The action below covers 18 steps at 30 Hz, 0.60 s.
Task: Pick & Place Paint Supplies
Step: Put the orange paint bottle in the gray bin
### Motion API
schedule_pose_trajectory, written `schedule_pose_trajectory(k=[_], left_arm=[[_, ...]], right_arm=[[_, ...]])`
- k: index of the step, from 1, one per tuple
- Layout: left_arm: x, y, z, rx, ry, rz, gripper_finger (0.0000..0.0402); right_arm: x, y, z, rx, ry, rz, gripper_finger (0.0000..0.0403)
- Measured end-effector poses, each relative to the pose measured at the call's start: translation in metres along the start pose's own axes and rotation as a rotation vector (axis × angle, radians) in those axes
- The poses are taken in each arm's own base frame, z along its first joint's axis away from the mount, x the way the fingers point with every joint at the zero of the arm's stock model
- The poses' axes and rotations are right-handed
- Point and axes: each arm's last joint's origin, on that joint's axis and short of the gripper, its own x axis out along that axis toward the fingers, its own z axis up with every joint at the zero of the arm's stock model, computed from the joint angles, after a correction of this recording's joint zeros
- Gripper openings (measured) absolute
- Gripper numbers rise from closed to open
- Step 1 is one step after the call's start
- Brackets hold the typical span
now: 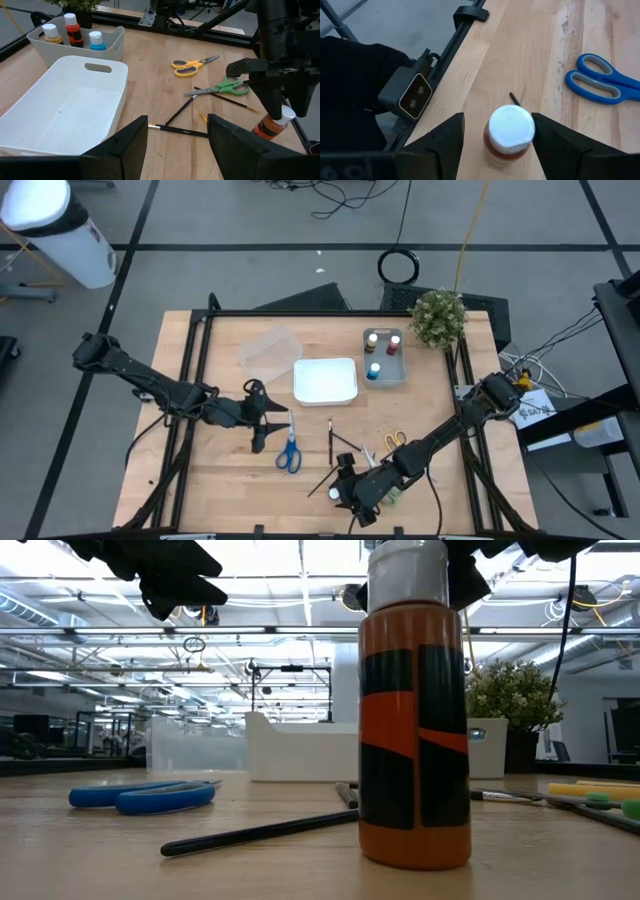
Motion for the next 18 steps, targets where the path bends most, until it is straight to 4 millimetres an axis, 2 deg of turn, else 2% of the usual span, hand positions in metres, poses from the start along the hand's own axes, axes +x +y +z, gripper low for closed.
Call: schedule_pose_trajectory(k=[8, 18], left_arm=[[0.0000, 0.0000, 0.0000, 0.000, 0.000, 0.000, 0.0214], [0.0000, 0.0000, 0.0000, -0.001, 0.000, 0.000, 0.0214]], right_arm=[[0.0000, -0.0003, -0.0014, -0.005, 0.014, -0.004, 0.0196], [0.0002, -0.0015, -0.0018, -0.006, 0.020, -0.008, 0.0124]])
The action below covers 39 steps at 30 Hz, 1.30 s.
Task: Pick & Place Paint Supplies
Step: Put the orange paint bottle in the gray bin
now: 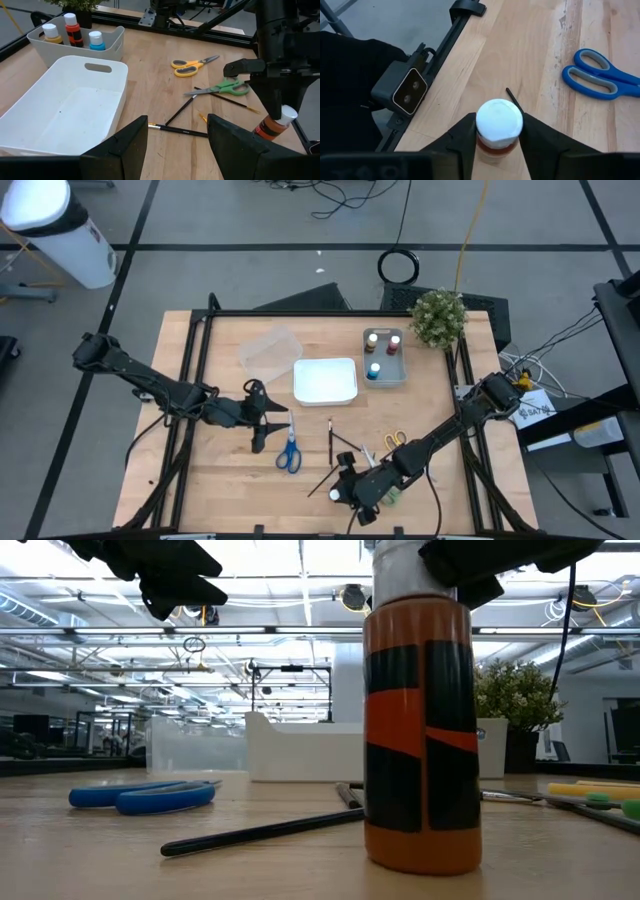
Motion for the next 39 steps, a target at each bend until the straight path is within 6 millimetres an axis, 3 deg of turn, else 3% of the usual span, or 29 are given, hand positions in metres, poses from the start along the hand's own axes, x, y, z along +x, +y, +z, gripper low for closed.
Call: schedule_pose_trajectory(k=[7, 14, 23, 32, 39], left_arm=[[0.000, 0.000, 0.000, 0.000, 0.000, 0.000, 0.0214], [0.000, 0.000, 0.000, -0.003, 0.000, 0.000, 0.0214], [0.000, 0.000, 0.000, -0.004, 0.000, 0.000, 0.0214], [0.000, 0.000, 0.000, -0.003, 0.000, 0.000, 0.0214], [0.000, 0.000, 0.000, 0.002, -0.002, 0.006, 0.0214]], right_arm=[[-0.016, -0.002, 0.011, 0.000, -0.030, 0.004, 0.0104], [-0.068, -0.006, 0.030, 0.037, -0.033, -0.029, 0.0114], [-0.145, -0.034, 0.038, 0.086, -0.029, -0.370, 0.0105], [-0.214, -0.068, 0.019, 0.252, -0.052, -0.805, 0.0103], [-0.236, -0.107, -0.026, 0.412, -0.098, -0.976, 0.0103]])
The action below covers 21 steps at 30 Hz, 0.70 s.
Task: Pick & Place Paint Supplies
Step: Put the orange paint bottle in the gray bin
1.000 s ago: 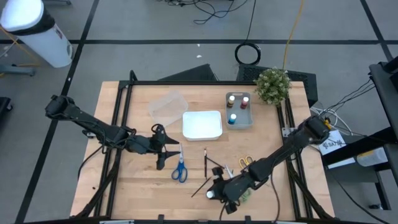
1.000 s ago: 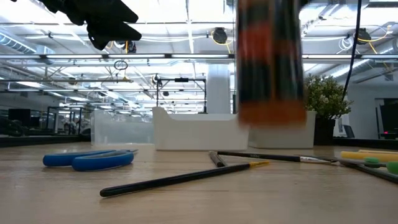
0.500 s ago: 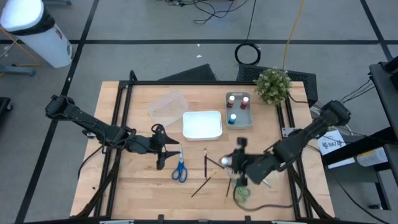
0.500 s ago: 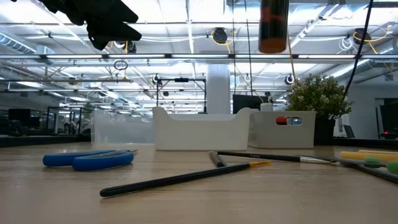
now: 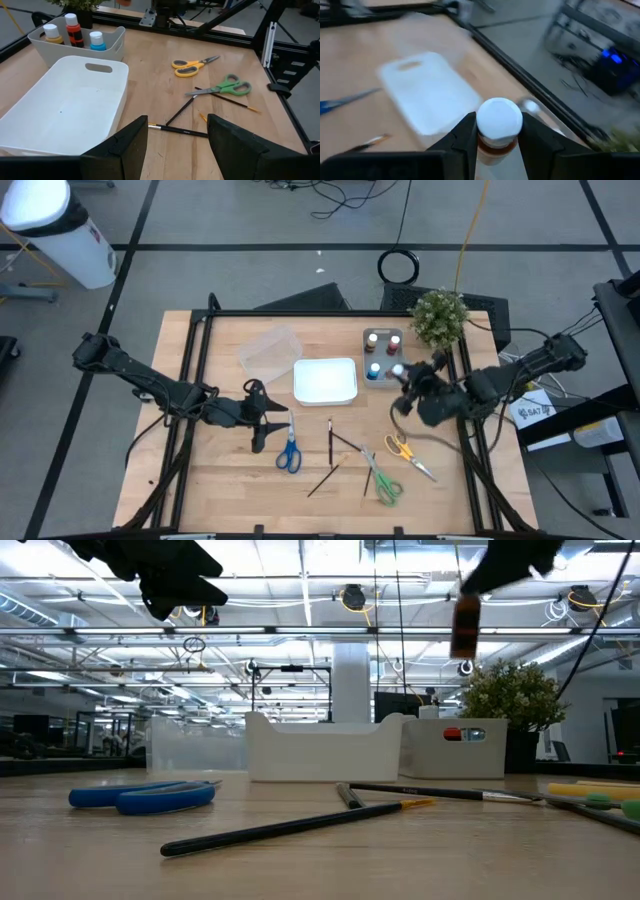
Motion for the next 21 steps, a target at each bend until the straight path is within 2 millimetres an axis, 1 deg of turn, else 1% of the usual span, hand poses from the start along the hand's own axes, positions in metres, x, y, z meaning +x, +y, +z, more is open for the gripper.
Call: schedule_pose_trajectory(k=[3, 6, 8, 14, 17, 21], left_arm=[[0.000, 0.001, 0.000, 0.000, -0.006, 0.018, 0.0214], [0.000, 0.001, 0.000, 0.000, -0.017, 0.048, 0.0214], [0.000, 0.002, 0.001, 0.000, -0.021, 0.061, 0.0214], [0.000, 0.002, 0.001, 0.000, -0.024, 0.068, 0.0214], [0.000, 0.002, 0.001, 0.000, -0.024, 0.068, 0.0214], [0.000, 0.002, 0.001, -0.001, -0.024, 0.068, 0.0214]], right_arm=[[0.015, -0.023, -0.017, 0.068, 0.034, -0.071, 0.0103], [0.030, -0.037, -0.032, 0.121, 0.072, -0.073, 0.0103], [0.041, -0.041, -0.042, 0.136, 0.082, -0.042, 0.0103], [0.072, -0.042, -0.067, 0.174, 0.074, 0.045, 0.0103], [0.080, -0.045, -0.077, 0.176, 0.103, 0.013, 0.0103], [0.084, -0.048, -0.081, 0.184, 0.122, -0.009, 0.0103]])
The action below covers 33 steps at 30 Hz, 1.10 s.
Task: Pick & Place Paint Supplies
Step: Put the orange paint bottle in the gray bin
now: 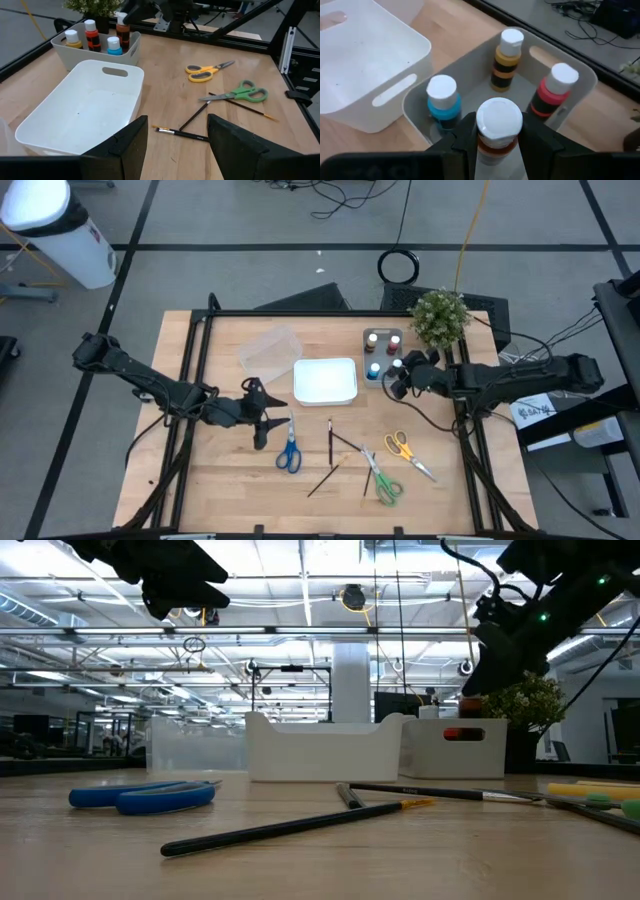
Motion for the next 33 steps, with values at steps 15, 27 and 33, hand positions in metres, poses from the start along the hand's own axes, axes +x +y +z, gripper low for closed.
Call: schedule_pose_trajectory(k=[15, 27, 33], left_arm=[[0.000, 0.000, 0.000, -0.006, 0.000, 0.000, 0.0214], [0.000, 0.000, 0.000, -0.005, 0.001, -0.001, 0.0214], [0.000, 0.000, 0.000, -0.005, 0.001, -0.001, 0.0214]], right_arm=[[0.016, -0.004, -0.018, -0.012, 0.088, -0.028, 0.0119], [0.011, -0.006, -0.014, 0.003, 0.056, -0.009, 0.0143], [0.011, -0.006, -0.014, -0.015, 0.054, -0.008, 0.0154]])
